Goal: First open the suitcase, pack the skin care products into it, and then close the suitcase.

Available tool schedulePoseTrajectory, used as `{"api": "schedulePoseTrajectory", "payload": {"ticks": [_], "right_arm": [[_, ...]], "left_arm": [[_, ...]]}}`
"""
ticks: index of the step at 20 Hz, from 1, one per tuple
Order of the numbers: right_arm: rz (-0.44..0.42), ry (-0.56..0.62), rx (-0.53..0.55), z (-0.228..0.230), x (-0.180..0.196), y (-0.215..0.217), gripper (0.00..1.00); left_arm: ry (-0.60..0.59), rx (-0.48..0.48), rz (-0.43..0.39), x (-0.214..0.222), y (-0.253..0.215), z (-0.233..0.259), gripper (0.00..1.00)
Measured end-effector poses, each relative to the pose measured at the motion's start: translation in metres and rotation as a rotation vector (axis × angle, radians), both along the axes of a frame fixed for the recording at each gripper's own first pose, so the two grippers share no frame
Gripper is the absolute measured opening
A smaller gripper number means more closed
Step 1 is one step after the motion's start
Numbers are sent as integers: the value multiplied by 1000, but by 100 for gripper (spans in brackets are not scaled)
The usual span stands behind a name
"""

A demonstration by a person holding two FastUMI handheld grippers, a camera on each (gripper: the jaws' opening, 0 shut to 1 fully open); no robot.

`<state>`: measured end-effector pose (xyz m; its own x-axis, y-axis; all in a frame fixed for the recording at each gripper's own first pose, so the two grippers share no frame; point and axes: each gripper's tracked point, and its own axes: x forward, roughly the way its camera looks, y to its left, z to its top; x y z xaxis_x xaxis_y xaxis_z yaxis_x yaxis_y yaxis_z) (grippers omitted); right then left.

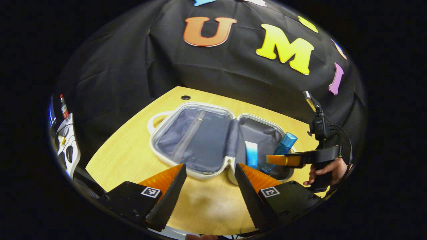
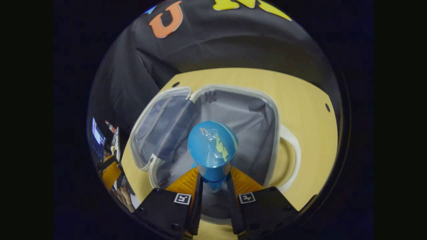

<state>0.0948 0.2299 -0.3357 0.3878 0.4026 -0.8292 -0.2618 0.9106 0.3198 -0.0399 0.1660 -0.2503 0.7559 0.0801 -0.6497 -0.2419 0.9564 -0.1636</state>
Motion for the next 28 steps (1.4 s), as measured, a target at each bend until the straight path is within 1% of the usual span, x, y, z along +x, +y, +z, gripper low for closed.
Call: {"api": "schedulePoseTrajectory", "payload": {"ticks": [3, 4, 5, 9, 10, 15, 19, 20, 21, 23, 24, 25, 26, 28], "right_arm": [[-62, 14, 5, -5, 17, 4, 35], [-92, 30, 0, -8, 22, 3, 33], [-108, 42, -16, -13, 25, 2, 35], [-166, 95, -65, -30, 27, 1, 35], [-182, 87, -75, -28, 29, 0, 35], [-172, 85, -150, -29, 27, 1, 37], [-156, 88, -164, -23, 15, 1, 41], [-147, 76, -166, -17, 10, -2, 42], [-133, 35, -165, -3, 5, -6, 46], [-112, -41, -161, 22, -3, -14, 59], [-101, -78, -160, 36, -8, -19, 72], [-81, -145, -151, 61, -17, -23, 69], [-61, -197, -150, 80, -24, -30, 72], [-28, -267, -148, 106, -34, -37, 72]], "left_arm": [[15, 20, -18, -19, 13, -11, 93], [13, 16, -24, -22, 14, -10, 93], [8, 9, -30, -19, 14, -10, 93], [-13, -1, -28, -4, 24, -9, 93], [-17, -3, -28, -3, 26, -8, 93], [-41, -2, -26, 2, 34, -1, 93], [-60, -31, -24, 8, 42, -1, 93], [-69, -39, -20, 10, 49, -3, 93], [-75, -44, -14, 12, 57, -4, 93], [-86, -38, 8, 15, 79, -5, 93], [-100, -26, 20, 17, 98, -4, 93], [-112, -20, 37, 22, 120, -6, 93], [-108, -15, 48, 26, 134, -9, 93], [-112, -41, 59, 39, 160, -15, 93]]}}
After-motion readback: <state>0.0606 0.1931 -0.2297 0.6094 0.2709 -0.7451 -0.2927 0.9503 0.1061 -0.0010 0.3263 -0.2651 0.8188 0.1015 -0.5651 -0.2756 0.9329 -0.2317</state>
